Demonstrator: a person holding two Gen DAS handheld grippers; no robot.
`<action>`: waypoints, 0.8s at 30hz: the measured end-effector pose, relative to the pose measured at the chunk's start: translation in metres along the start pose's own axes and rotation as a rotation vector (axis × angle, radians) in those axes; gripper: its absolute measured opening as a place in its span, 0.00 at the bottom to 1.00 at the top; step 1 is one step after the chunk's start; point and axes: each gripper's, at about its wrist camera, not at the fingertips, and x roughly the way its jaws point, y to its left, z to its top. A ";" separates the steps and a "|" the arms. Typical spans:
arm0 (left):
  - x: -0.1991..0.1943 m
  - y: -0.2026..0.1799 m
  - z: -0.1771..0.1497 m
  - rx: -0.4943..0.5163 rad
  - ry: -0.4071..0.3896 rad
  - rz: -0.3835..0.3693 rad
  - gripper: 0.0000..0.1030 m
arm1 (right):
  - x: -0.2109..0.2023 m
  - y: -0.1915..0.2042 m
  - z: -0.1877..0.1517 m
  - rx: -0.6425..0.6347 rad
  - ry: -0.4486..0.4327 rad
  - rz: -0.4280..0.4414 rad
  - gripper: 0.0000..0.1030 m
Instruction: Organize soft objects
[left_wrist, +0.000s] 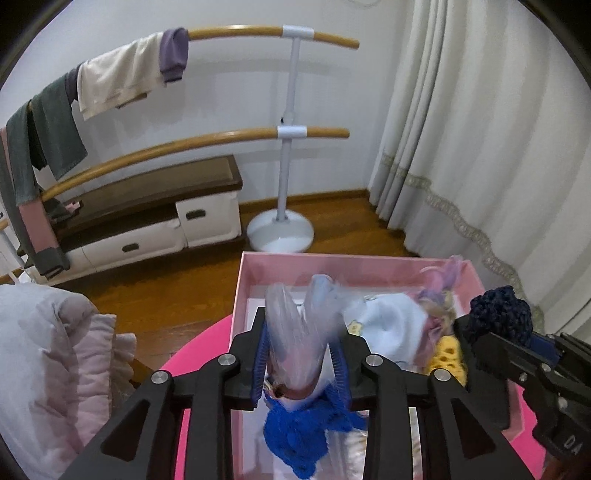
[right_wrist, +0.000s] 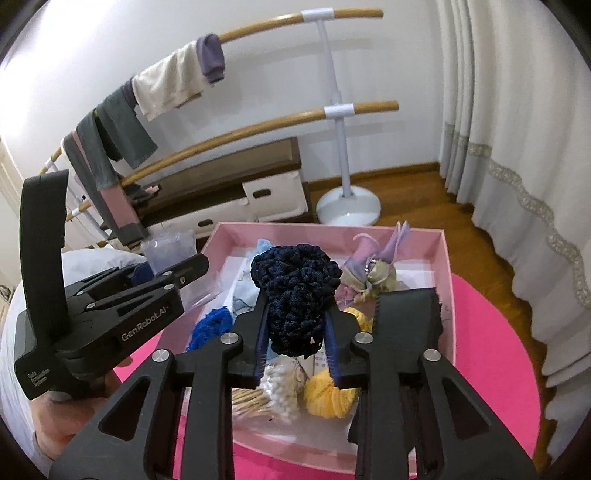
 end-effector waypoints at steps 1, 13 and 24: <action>0.006 -0.001 0.004 -0.002 0.012 0.003 0.30 | 0.003 -0.002 -0.002 0.007 0.007 -0.001 0.36; -0.028 0.003 0.016 0.018 -0.129 0.094 1.00 | -0.029 -0.014 -0.017 0.086 -0.073 -0.017 1.00; -0.122 0.001 -0.024 0.009 -0.325 0.139 1.00 | -0.123 0.019 -0.056 0.084 -0.222 -0.055 1.00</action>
